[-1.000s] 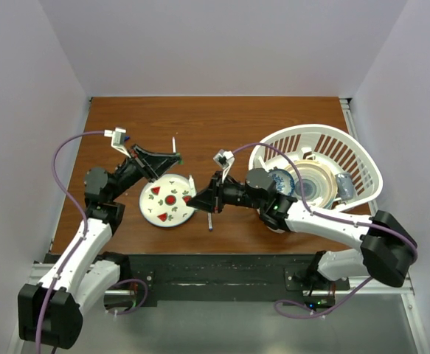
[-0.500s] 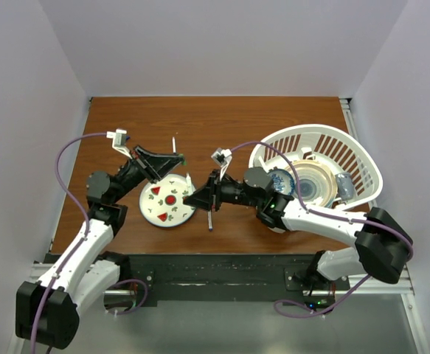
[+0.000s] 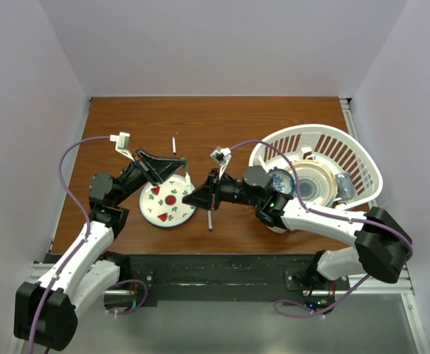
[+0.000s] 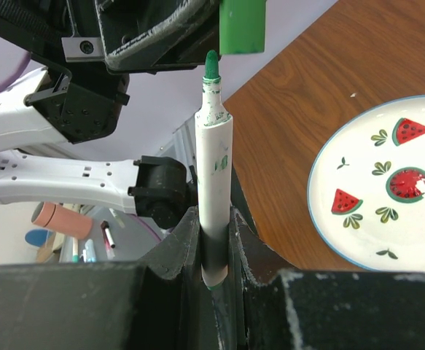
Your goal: Insert the pens into the pen caps
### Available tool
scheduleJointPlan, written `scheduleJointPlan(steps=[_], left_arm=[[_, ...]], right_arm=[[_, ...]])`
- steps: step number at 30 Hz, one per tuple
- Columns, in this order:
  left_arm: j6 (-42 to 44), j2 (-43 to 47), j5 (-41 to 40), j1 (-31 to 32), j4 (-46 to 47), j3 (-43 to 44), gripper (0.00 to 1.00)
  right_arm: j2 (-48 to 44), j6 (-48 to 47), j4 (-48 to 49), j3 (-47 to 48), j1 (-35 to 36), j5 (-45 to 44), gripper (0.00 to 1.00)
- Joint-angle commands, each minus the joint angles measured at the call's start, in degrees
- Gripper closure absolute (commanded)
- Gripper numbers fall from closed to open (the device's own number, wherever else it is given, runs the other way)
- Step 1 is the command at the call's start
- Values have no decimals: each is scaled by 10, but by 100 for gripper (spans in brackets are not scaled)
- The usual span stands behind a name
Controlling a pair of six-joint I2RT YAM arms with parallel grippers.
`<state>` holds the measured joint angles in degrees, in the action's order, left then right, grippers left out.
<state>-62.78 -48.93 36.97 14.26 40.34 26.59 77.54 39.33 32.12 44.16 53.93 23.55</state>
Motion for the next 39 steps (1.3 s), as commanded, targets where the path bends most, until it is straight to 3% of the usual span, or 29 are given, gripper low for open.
scheduleJointPlan(steps=[1, 13, 39], left_arm=[[13, 18, -2, 5, -3, -3, 100], [29, 45, -37, 7, -76, 14, 100], [23, 64, -31, 7, -94, 18, 100]], right_arm=[[1, -7, 14, 20, 0, -3, 100], [9, -3, 13, 23, 1, 12, 100], [9, 5, 19, 15, 9, 6, 100]])
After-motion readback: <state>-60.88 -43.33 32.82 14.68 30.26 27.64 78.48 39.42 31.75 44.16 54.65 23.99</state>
